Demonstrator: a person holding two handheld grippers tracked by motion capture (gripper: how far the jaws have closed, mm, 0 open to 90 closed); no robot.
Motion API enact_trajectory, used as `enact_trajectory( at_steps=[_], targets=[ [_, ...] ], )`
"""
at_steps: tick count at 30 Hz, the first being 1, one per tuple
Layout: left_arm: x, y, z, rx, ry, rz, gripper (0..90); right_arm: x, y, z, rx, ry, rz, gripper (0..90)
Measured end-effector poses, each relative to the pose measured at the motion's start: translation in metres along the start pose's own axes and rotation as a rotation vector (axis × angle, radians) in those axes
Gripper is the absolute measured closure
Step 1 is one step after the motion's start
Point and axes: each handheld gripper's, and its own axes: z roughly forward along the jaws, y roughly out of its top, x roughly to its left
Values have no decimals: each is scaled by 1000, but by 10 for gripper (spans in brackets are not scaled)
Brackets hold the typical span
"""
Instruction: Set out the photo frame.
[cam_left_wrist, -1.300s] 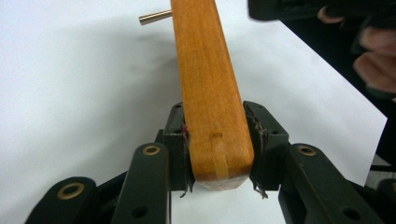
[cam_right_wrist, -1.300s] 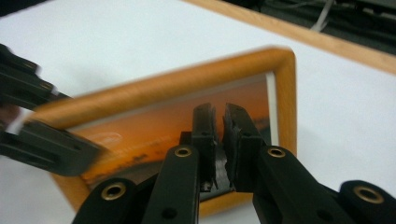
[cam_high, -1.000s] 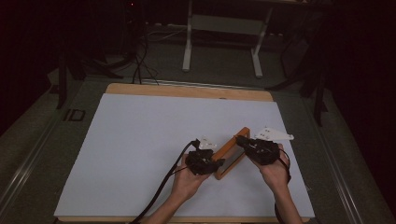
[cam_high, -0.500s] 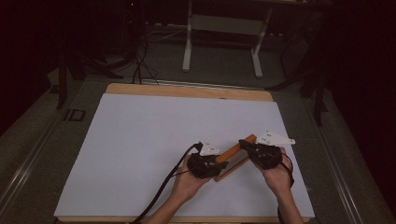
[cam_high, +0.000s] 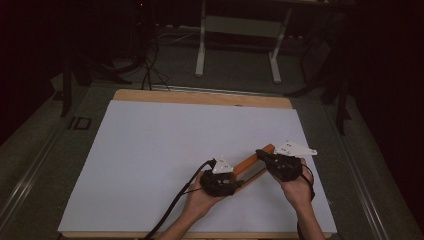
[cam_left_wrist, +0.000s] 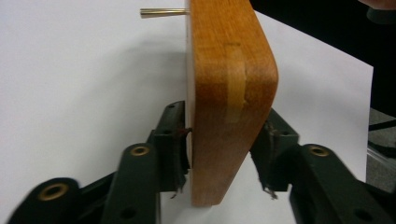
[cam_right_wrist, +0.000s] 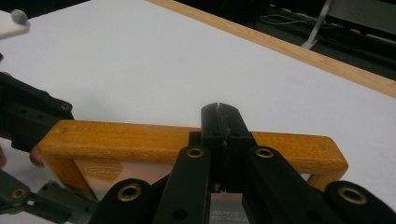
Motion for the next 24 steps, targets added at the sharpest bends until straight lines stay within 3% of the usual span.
enact_trajectory(
  at_steps=[2,10,17,24],
  targets=[
    [1,0,1,-3,-1,-7,650,0,0,0,2,-2,-3,900],
    [-2,-1,2,-5,35,48,682,-2,0,0,1,-7,-1,900],
    [-3,6,1,40,44,123,687,-2,1,0,-14,-23,9,900],
    [2,16,-2,59,21,144,688,-2,3,-5,-35,-31,9,900]
  ],
)
